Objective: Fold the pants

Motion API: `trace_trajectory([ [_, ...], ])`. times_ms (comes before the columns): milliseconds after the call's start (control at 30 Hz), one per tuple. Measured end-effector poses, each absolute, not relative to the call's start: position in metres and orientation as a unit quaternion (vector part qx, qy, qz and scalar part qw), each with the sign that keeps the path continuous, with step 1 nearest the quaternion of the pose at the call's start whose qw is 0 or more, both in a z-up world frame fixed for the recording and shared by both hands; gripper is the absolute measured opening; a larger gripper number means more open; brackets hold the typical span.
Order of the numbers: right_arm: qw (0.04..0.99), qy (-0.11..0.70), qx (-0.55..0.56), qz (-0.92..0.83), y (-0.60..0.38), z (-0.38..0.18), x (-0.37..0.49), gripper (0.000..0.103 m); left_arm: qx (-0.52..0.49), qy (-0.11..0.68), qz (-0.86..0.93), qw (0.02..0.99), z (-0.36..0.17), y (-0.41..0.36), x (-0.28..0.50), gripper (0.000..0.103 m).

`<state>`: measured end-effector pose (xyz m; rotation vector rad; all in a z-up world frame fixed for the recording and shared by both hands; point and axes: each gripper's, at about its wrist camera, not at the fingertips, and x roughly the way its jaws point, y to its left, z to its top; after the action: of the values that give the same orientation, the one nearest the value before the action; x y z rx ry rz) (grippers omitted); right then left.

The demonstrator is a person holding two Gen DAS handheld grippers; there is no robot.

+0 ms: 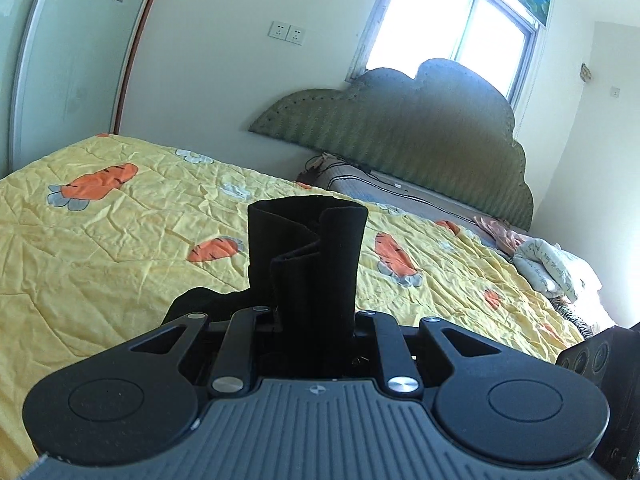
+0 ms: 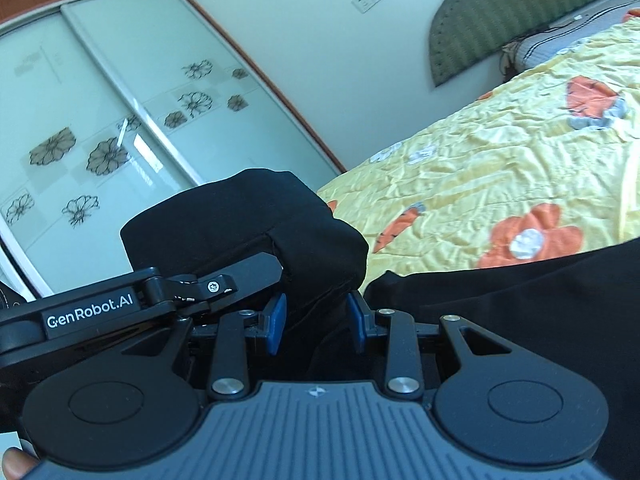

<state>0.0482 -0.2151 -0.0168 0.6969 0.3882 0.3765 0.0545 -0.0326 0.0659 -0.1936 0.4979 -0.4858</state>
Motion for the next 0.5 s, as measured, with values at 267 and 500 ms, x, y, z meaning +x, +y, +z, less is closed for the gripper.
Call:
trace_trajectory([
  [267,0.906,0.168,0.360,0.149,-0.251,-0.027,0.023,0.033,-0.068,0.239,-0.280,0.927,0.061,-0.076,0.039,0.019],
  [500,0.903,0.159,0.382,0.115,-0.285,-0.043,0.003,0.033,-0.051,0.245,-0.312,0.917,0.051,-0.114,0.032,0.019],
])
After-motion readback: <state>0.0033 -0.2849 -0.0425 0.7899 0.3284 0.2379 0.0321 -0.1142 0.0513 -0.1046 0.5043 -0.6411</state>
